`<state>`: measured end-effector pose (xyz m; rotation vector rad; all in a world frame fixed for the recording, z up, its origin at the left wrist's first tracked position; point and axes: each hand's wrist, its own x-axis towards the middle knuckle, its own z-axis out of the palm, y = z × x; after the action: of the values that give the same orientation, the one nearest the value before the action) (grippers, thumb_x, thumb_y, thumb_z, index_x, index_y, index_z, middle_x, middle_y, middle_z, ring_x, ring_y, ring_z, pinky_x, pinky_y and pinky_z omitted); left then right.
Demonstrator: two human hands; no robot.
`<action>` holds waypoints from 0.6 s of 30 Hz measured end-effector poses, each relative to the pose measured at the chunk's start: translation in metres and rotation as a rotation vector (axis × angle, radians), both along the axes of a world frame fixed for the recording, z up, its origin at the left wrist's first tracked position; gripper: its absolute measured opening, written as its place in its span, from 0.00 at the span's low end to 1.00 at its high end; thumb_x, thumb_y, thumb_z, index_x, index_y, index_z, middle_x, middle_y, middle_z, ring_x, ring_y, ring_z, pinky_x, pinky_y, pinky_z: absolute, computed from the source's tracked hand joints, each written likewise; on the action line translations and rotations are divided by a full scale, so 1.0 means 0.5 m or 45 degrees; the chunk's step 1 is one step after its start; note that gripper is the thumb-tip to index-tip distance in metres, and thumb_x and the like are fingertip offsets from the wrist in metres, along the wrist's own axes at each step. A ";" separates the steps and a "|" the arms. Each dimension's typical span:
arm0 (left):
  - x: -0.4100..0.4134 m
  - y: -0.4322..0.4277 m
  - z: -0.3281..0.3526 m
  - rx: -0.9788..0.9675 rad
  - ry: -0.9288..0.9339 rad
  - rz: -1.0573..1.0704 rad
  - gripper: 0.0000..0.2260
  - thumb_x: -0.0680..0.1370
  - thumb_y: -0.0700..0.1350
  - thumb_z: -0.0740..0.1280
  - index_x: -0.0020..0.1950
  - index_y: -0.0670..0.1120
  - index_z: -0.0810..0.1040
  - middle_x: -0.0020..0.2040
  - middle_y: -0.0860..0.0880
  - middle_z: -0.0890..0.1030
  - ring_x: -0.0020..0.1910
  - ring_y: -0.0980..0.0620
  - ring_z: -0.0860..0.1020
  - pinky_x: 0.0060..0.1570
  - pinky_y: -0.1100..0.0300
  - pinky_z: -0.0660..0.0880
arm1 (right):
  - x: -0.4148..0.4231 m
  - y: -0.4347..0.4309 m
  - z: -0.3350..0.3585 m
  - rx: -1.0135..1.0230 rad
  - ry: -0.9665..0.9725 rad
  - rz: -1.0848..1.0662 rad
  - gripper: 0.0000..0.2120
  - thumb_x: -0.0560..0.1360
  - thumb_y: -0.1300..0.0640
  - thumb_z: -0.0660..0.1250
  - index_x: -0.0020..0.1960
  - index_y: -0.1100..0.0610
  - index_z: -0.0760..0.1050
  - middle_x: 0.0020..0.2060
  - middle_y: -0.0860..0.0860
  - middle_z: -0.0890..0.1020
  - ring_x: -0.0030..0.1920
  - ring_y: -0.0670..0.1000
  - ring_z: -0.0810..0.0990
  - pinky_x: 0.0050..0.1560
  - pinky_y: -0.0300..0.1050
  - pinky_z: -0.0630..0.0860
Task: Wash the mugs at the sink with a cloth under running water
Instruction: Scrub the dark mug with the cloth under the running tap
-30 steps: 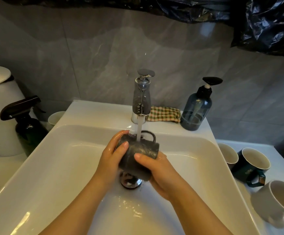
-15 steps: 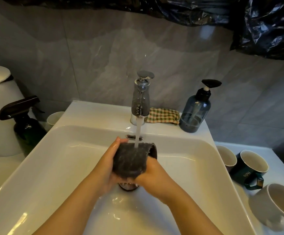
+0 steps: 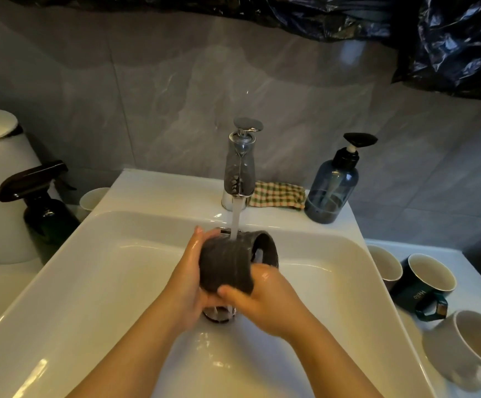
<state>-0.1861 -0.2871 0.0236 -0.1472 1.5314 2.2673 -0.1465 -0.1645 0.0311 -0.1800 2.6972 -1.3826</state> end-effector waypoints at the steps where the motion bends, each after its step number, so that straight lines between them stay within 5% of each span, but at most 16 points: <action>1: -0.001 0.001 -0.004 -0.044 -0.019 0.019 0.14 0.80 0.58 0.53 0.54 0.57 0.77 0.54 0.44 0.79 0.53 0.41 0.79 0.42 0.43 0.80 | -0.001 0.000 -0.007 0.069 0.008 0.017 0.10 0.75 0.53 0.67 0.54 0.53 0.78 0.46 0.52 0.83 0.47 0.49 0.81 0.52 0.50 0.79; 2: -0.002 0.003 -0.007 -0.128 0.069 0.063 0.13 0.81 0.55 0.53 0.52 0.58 0.77 0.54 0.44 0.79 0.54 0.42 0.78 0.43 0.43 0.80 | 0.001 -0.005 -0.006 -0.111 -0.031 -0.036 0.07 0.75 0.54 0.67 0.53 0.53 0.78 0.45 0.52 0.83 0.47 0.50 0.82 0.53 0.51 0.79; 4: -0.004 0.003 -0.020 -0.374 0.433 0.128 0.12 0.82 0.49 0.55 0.49 0.64 0.76 0.54 0.50 0.78 0.54 0.48 0.78 0.49 0.47 0.79 | -0.004 -0.013 0.003 -0.899 -0.323 -0.269 0.06 0.75 0.56 0.66 0.52 0.52 0.78 0.45 0.54 0.85 0.49 0.53 0.83 0.53 0.52 0.80; 6: -0.004 0.000 -0.023 -0.618 0.751 0.094 0.12 0.81 0.47 0.58 0.51 0.65 0.73 0.53 0.59 0.76 0.53 0.58 0.76 0.50 0.66 0.77 | -0.015 -0.009 0.009 -1.600 -0.654 -0.449 0.10 0.76 0.53 0.65 0.55 0.55 0.77 0.45 0.58 0.85 0.48 0.58 0.83 0.46 0.53 0.81; 7: -0.004 0.001 -0.019 -0.646 0.790 0.091 0.10 0.81 0.46 0.58 0.53 0.64 0.71 0.54 0.60 0.75 0.53 0.60 0.75 0.48 0.72 0.75 | -0.018 -0.004 0.010 -1.743 -0.708 -0.504 0.13 0.75 0.51 0.65 0.56 0.56 0.76 0.45 0.59 0.85 0.47 0.59 0.83 0.43 0.52 0.81; 9: 0.000 0.002 -0.009 -0.495 0.650 0.053 0.10 0.81 0.45 0.57 0.54 0.60 0.72 0.56 0.56 0.75 0.54 0.56 0.75 0.46 0.68 0.77 | -0.013 0.002 0.015 -1.569 -0.629 -0.456 0.11 0.75 0.52 0.65 0.55 0.55 0.76 0.45 0.57 0.84 0.47 0.57 0.83 0.41 0.49 0.81; 11: 0.001 -0.001 -0.001 -0.206 0.239 -0.006 0.10 0.82 0.50 0.55 0.52 0.57 0.76 0.53 0.48 0.79 0.51 0.48 0.79 0.44 0.50 0.80 | -0.004 0.000 0.008 -0.934 -0.373 -0.257 0.08 0.76 0.54 0.65 0.54 0.52 0.76 0.47 0.53 0.83 0.48 0.50 0.82 0.44 0.43 0.81; 13: -0.001 -0.010 -0.001 -0.058 -0.106 -0.026 0.13 0.80 0.55 0.57 0.51 0.53 0.79 0.49 0.43 0.82 0.47 0.42 0.81 0.40 0.45 0.80 | 0.002 -0.008 -0.008 -0.313 -0.172 -0.011 0.09 0.76 0.53 0.66 0.55 0.51 0.77 0.48 0.51 0.83 0.49 0.48 0.82 0.51 0.44 0.80; 14: -0.002 -0.011 -0.006 -0.077 -0.142 0.004 0.13 0.79 0.55 0.58 0.50 0.51 0.80 0.48 0.42 0.82 0.47 0.42 0.81 0.39 0.46 0.79 | 0.002 -0.014 -0.014 -0.224 -0.145 0.012 0.09 0.75 0.53 0.66 0.55 0.51 0.77 0.48 0.52 0.83 0.49 0.48 0.81 0.53 0.47 0.80; 15: -0.002 -0.010 -0.012 -0.143 -0.077 0.060 0.11 0.79 0.53 0.59 0.50 0.51 0.80 0.49 0.42 0.82 0.48 0.43 0.81 0.40 0.47 0.79 | 0.002 -0.021 -0.014 -0.334 -0.162 -0.029 0.09 0.75 0.55 0.66 0.55 0.51 0.78 0.48 0.53 0.83 0.50 0.50 0.82 0.54 0.48 0.79; 18: -0.007 -0.016 -0.026 -0.526 0.553 0.202 0.04 0.77 0.50 0.64 0.49 0.59 0.76 0.52 0.53 0.79 0.49 0.60 0.78 0.49 0.62 0.77 | -0.011 -0.019 0.002 -1.276 -0.531 -0.253 0.11 0.74 0.59 0.67 0.56 0.56 0.77 0.49 0.58 0.84 0.50 0.56 0.83 0.48 0.51 0.81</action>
<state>-0.1897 -0.2950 0.0108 0.1260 2.2785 2.1620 -0.1521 -0.1740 0.0320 0.2824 1.5351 -2.3742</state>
